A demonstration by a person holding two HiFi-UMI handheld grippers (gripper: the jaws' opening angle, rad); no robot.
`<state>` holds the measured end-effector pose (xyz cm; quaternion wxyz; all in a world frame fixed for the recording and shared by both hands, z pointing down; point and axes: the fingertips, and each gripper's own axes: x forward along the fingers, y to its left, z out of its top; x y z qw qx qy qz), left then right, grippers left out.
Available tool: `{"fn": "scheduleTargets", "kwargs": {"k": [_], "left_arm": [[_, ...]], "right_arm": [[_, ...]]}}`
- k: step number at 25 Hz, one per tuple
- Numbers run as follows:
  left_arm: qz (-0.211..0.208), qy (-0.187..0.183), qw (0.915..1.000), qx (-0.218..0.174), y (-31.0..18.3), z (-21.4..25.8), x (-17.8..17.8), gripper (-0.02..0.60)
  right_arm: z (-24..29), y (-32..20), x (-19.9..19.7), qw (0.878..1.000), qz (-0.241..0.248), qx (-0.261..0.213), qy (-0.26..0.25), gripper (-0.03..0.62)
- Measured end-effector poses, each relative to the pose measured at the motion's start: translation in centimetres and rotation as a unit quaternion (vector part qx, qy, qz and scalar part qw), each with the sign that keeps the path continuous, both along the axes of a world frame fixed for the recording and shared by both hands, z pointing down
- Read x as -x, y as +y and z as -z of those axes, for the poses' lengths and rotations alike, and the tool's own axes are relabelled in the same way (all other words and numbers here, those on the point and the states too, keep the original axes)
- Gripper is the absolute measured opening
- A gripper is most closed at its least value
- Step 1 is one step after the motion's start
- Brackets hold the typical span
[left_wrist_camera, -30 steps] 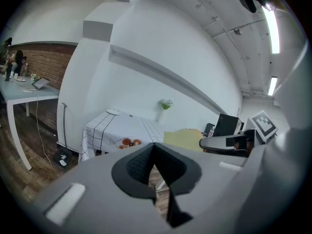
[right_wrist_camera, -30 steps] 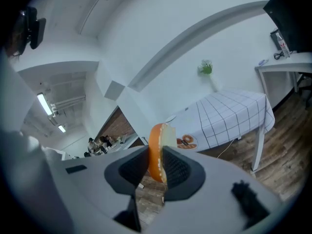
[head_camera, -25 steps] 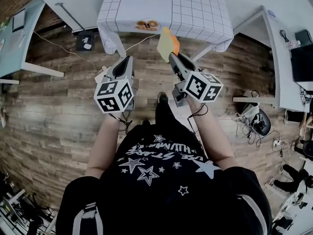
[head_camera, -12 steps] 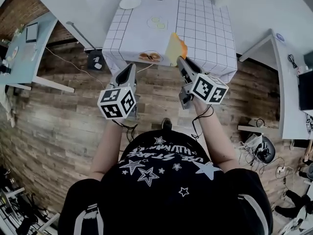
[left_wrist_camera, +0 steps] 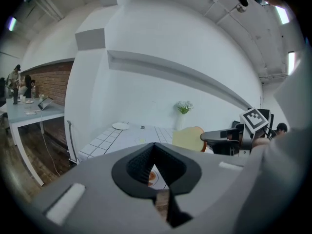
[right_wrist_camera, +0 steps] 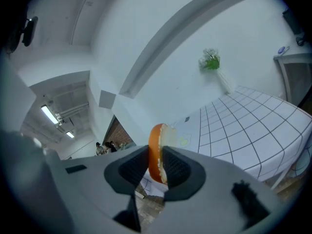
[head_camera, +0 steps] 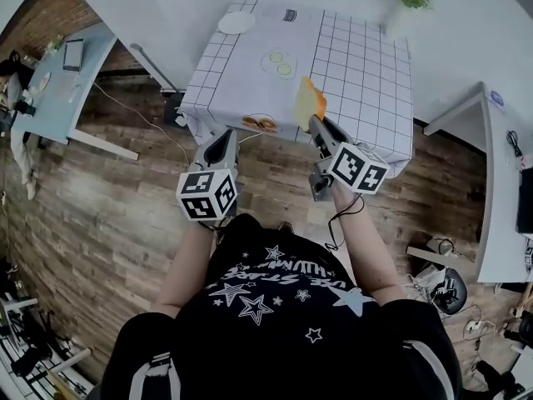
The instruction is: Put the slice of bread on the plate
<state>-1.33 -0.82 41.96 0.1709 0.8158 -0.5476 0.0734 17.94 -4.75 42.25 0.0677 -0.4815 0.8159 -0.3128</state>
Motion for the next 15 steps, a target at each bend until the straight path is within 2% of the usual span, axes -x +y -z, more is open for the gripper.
{"fn": "scheduleTargets", "kwargs": {"k": [10, 15], "left_arm": [[0.019, 0.005, 0.9998, 0.007, -2.3, -0.9, 1.5, 0.009], [0.000, 0.012, 0.9999, 0.004, -5.4, -1.2, 0.9, 0.009]], "right_arm": [[-1.5, -2.3, 0.2, 1.000, 0.005, 0.016, -0.008, 0.094], [-1.4, -4.2, -0.5, 1.000, -0.008, 0.013, -0.003, 0.094]]}}
